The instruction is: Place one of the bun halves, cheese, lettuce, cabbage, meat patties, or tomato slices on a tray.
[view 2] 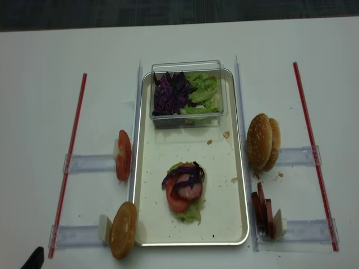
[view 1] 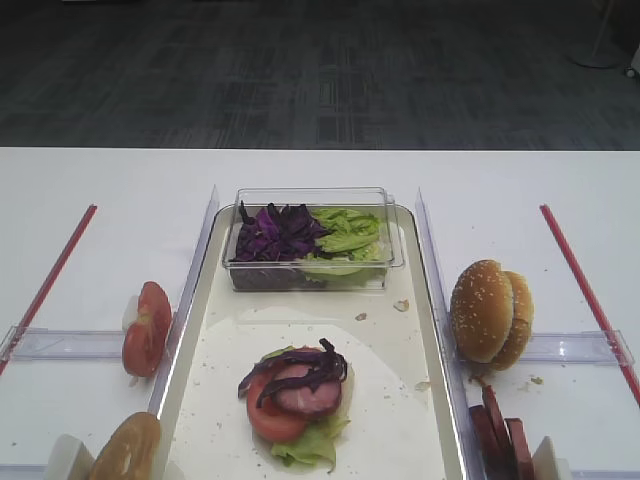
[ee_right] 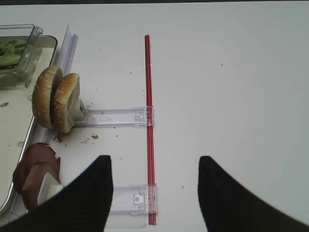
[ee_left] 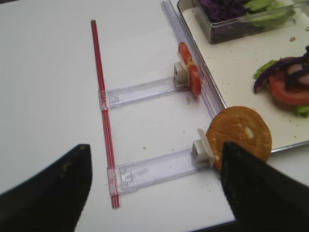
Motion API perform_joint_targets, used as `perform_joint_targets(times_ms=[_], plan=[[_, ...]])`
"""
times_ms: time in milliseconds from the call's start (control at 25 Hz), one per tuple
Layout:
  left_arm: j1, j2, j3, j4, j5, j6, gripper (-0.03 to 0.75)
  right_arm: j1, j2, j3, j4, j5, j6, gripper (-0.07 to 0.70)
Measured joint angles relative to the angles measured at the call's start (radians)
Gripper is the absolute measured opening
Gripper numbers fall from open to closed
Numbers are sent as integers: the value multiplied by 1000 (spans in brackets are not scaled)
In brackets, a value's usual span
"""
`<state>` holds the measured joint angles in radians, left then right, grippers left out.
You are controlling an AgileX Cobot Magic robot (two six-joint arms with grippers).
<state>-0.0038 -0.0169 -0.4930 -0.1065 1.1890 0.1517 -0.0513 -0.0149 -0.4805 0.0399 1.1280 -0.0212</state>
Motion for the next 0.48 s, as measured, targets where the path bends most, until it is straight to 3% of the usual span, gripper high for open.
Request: perform_joint_targets(times_ms=[480], plan=[[0,0,0,0,0,0,510,0,0,0,0,0,0,427]])
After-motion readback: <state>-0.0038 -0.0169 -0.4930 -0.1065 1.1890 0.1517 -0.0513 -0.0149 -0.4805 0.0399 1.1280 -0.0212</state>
